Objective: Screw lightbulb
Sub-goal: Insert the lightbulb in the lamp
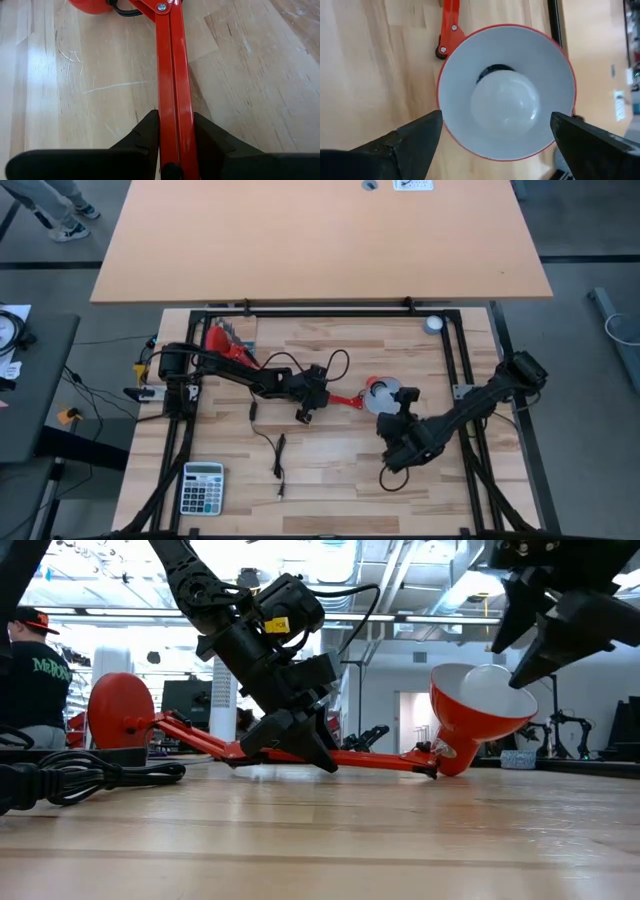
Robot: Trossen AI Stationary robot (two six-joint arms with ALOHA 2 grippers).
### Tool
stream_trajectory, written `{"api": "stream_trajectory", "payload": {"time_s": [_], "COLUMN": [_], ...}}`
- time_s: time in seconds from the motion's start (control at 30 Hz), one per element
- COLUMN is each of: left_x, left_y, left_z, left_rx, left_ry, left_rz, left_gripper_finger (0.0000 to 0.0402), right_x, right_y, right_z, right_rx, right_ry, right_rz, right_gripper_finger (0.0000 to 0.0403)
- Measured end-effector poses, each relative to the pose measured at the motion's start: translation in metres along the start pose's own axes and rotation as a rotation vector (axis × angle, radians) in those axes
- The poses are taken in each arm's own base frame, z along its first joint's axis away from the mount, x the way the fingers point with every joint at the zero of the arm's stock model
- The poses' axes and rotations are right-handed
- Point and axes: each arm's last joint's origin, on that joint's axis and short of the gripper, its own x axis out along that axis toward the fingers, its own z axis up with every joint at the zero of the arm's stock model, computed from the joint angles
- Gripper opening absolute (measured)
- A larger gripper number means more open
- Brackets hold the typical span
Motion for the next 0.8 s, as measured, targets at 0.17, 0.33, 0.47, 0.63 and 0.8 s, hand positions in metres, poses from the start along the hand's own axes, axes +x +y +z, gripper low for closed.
{"api": "stream_trajectory", "payload": {"time_s": [0.17,0.33,0.47,0.63,0.8], "left_x": [0.000,0.000,0.000,0.000,0.000], "left_y": [0.000,0.000,0.000,0.000,0.000], "left_z": [0.000,0.000,0.000,0.000,0.000], "left_rx": [0.000,0.000,-0.001,-0.001,-0.001], "left_ry": [0.001,0.001,0.001,0.001,0.002], "left_rz": [0.001,0.001,0.001,0.001,0.001], "left_gripper_finger": [0.0082,0.0082,0.0082,0.0082,0.0082], "right_x": [0.012,0.023,0.028,0.027,0.027], "right_y": [-0.009,-0.014,-0.016,-0.016,-0.016], "right_z": [0.006,0.016,0.018,0.018,0.018], "right_rx": [-0.060,-0.144,-0.151,-0.155,-0.151], "right_ry": [0.049,0.039,0.052,0.051,0.052], "right_rz": [0.016,0.033,0.054,0.057,0.063], "right_gripper_finger": [0.0376,0.0353,0.0345,0.0354,0.0372]}}
